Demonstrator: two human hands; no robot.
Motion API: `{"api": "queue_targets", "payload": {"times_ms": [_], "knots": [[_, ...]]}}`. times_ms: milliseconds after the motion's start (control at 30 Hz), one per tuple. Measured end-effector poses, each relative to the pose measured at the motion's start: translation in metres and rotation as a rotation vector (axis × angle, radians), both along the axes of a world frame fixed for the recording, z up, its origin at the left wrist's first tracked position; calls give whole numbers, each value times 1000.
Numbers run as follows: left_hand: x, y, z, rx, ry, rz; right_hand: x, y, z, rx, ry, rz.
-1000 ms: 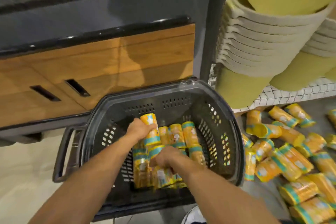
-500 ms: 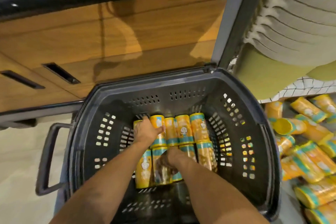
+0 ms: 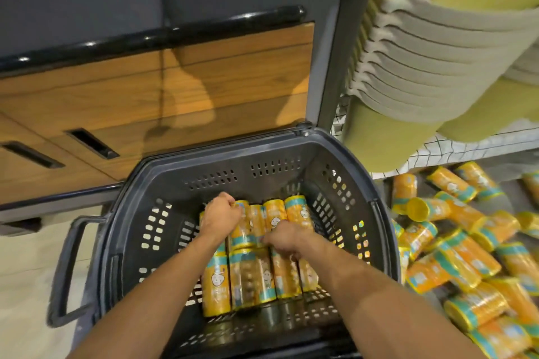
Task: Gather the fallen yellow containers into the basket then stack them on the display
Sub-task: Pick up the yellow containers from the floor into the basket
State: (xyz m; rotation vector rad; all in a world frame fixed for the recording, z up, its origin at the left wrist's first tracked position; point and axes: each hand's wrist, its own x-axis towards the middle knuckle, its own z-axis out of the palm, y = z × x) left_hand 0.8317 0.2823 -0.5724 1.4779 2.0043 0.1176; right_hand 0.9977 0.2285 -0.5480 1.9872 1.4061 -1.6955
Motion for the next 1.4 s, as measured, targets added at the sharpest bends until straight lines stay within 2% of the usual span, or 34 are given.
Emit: {"api": "queue_targets", "payload": {"times_ms": [100,200,367,500,633,767,867,1000,1133,1400], "knots": [[21,-9,47,102,-208,77,29,-2,50,262,17,-19],[47,-25,94,199,-422,54,66,-10,108,508,50,-123],[103,-56,161,279,-753,-78,151,-42,175,784,213,-470],[156,-78,187,298,-835,-264,209,-84,184,879,253,-721],[217,-99,187,265,-791,-403,253,-128,155,861,196,-858],[278,-130,172,220,-744,-500,283,-166,116,819,130,-990],[311,-173,146,116,-785,-525,302,-189,71,754,74,-1047],[332,-221,84,-6,-863,-486,315,-214,8,628,5,-1082],[326,-234,5,-5,-831,-375,317,-228,-51,556,-25,-1083],[304,-189,-127,263,-426,-260,283,-201,-135,563,-10,-1039]]}}
